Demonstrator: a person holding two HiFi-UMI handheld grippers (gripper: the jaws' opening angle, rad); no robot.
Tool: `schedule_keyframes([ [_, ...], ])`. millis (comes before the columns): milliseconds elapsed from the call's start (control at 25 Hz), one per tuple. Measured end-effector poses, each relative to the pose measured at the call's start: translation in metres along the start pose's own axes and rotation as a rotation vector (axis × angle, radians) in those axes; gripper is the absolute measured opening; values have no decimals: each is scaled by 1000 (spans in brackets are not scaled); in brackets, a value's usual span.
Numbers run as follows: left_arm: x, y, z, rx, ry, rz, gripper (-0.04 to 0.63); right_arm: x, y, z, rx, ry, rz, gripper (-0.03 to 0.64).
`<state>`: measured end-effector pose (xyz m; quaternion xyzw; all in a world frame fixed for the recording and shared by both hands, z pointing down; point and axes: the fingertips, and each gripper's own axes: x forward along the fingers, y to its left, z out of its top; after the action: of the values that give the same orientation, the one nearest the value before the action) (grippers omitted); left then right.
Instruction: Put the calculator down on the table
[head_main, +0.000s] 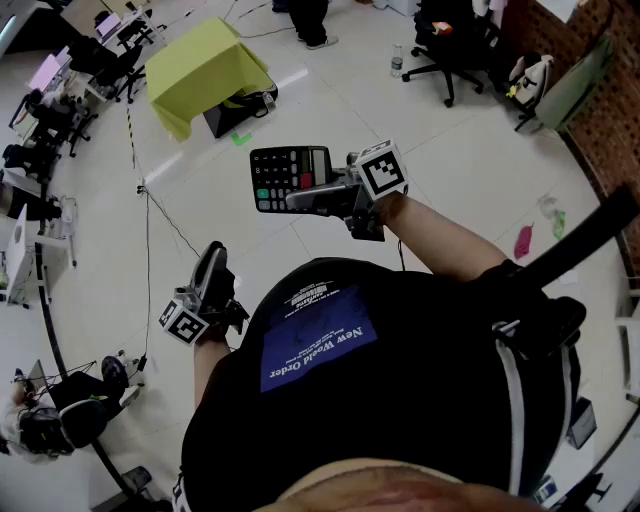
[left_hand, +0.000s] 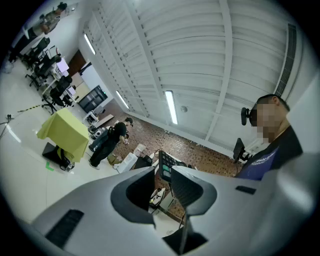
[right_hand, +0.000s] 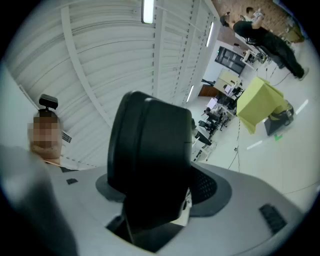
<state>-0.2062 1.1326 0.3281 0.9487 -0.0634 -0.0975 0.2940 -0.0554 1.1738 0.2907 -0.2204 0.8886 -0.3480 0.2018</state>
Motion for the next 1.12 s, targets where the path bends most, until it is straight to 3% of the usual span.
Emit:
schedule_keyframes([
  [160,27,-12,-12,-4,-3,0,107,-39,-10,5,0,10,-57,298],
  [560,79,-7,-34,-39,5,-6,107,-97,-35,26,29,-23,-74,298],
  [880,79,41,-10,-69,8,-33,106,-57,-64,45,49,-33,-74,298],
  [1040,66,88,25,-70,5,-67,106,-14,-98,62,19,-27,-150,298],
  [1120,55,115,49,-63,9,-68,106,18,-107,73,24,-52,-140,298],
])
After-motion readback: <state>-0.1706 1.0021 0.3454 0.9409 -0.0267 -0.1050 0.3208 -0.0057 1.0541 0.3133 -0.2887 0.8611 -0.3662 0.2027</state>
